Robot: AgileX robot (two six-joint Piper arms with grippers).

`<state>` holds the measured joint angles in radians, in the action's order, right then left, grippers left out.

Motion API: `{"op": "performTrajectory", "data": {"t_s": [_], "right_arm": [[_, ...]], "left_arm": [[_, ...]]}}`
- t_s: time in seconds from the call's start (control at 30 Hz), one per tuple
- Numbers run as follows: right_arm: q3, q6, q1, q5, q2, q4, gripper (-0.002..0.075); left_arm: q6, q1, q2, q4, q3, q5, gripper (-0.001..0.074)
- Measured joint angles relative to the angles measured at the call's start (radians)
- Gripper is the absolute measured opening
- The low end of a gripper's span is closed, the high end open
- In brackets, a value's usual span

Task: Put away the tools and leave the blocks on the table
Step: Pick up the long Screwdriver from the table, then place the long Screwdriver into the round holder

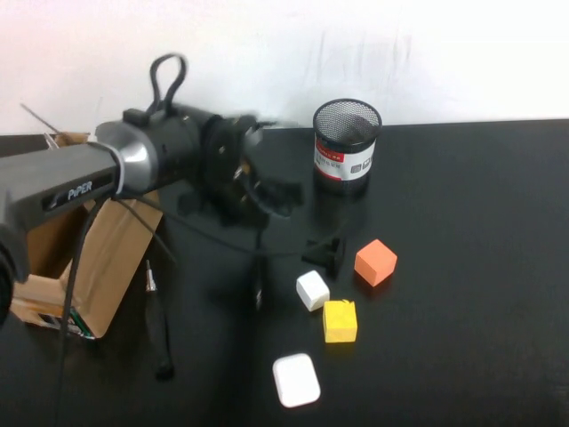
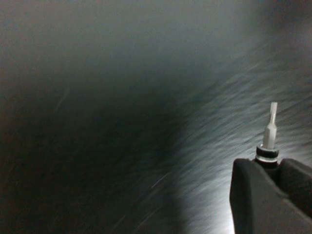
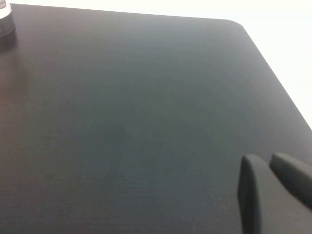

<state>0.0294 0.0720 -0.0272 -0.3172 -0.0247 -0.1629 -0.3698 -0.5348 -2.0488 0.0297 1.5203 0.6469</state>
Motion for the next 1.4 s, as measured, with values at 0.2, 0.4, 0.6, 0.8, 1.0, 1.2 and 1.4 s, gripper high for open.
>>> {"op": "performTrajectory", "data": {"t_s": [0.2,0.4,0.6,0.8,1.0,1.2,1.4], "right_arm": [[0.0,0.0,0.0,0.0,0.0,0.0,-0.0003],[0.0,0.0,0.0,0.0,0.0,-0.002,-0.0003],[0.0,0.0,0.0,0.0,0.0,-0.002,-0.0003],[0.0,0.0,0.0,0.0,0.0,-0.002,-0.0003],[0.0,0.0,0.0,0.0,0.0,-0.002,-0.0003],[0.0,0.0,0.0,0.0,0.0,-0.002,-0.0003],[0.0,0.0,0.0,0.0,0.0,-0.002,-0.0003]], "left_arm": [[0.013,-0.081,0.094,-0.134,0.1,-0.213,0.0055],[0.047,-0.103,0.116,-0.183,0.121,-0.476,0.0053],[0.087,-0.103,0.051,-0.287,0.121,-0.736,0.0052],[0.123,-0.101,-0.034,-0.338,0.121,-0.946,0.0052],[0.126,-0.061,-0.107,-0.257,0.121,-1.017,0.0053],[0.127,-0.049,-0.118,-0.244,0.121,-1.032,0.0119],[0.127,-0.049,-0.114,-0.244,0.121,-0.999,0.0185]]}}
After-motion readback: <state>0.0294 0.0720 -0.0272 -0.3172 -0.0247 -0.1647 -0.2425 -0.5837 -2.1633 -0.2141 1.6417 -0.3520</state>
